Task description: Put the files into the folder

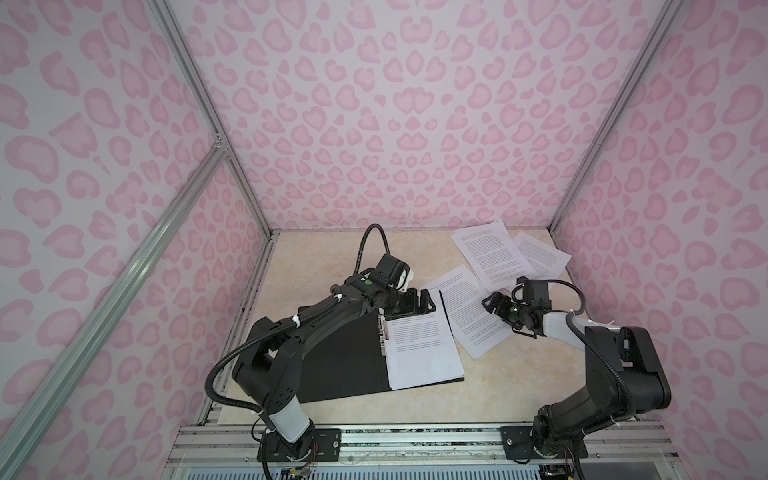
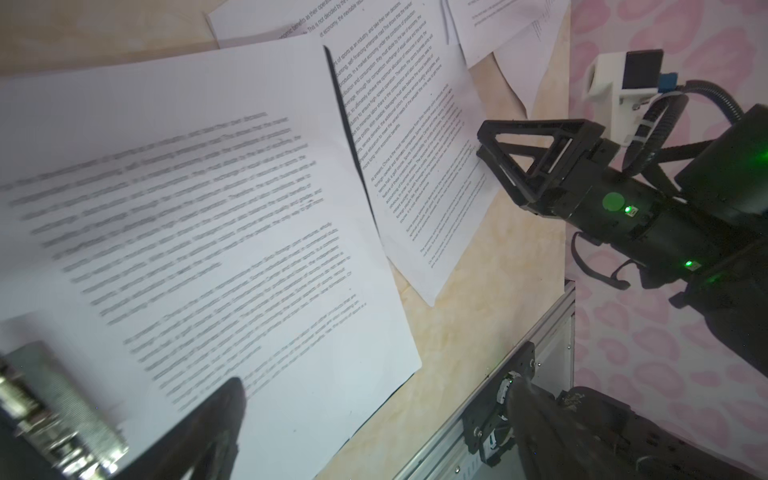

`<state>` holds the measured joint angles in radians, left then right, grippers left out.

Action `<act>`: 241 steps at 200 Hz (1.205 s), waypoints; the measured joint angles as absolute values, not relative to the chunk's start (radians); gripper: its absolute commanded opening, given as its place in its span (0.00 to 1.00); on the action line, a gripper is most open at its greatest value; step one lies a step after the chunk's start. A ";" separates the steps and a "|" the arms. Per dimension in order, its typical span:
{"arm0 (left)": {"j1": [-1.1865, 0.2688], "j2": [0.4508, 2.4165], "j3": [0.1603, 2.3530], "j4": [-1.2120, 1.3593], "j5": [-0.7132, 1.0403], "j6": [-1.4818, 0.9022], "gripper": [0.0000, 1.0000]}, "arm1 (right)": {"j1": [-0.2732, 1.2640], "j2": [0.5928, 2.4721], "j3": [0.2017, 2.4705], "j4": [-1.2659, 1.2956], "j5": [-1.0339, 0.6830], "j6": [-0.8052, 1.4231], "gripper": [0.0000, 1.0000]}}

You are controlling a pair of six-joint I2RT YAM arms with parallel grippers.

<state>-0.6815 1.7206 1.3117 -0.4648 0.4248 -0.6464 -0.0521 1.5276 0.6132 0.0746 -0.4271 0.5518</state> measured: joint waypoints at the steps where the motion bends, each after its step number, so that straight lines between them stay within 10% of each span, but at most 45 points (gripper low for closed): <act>1: -0.682 1.721 1.312 -0.465 0.425 -0.646 1.00 | -0.057 1.519 0.603 0.077 -0.428 0.554 0.86; 68: -0.823 2.095 1.693 -0.466 0.480 -0.685 0.99 | -0.143 1.004 0.462 -0.194 -0.334 0.614 0.96; 145: -0.858 2.413 2.016 -0.451 0.500 -0.760 0.98 | -0.215 1.479 0.677 -0.125 -0.313 0.505 0.85; 241: -0.796 2.502 2.078 -0.471 0.593 -0.712 0.98 | -0.207 1.523 0.598 0.091 -0.524 0.522 0.87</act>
<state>-0.7956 2.5019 2.0777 -0.4709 0.5926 -0.7124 -0.2073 1.5234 0.5983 0.0914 -0.5236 0.5217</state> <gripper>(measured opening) 0.980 0.865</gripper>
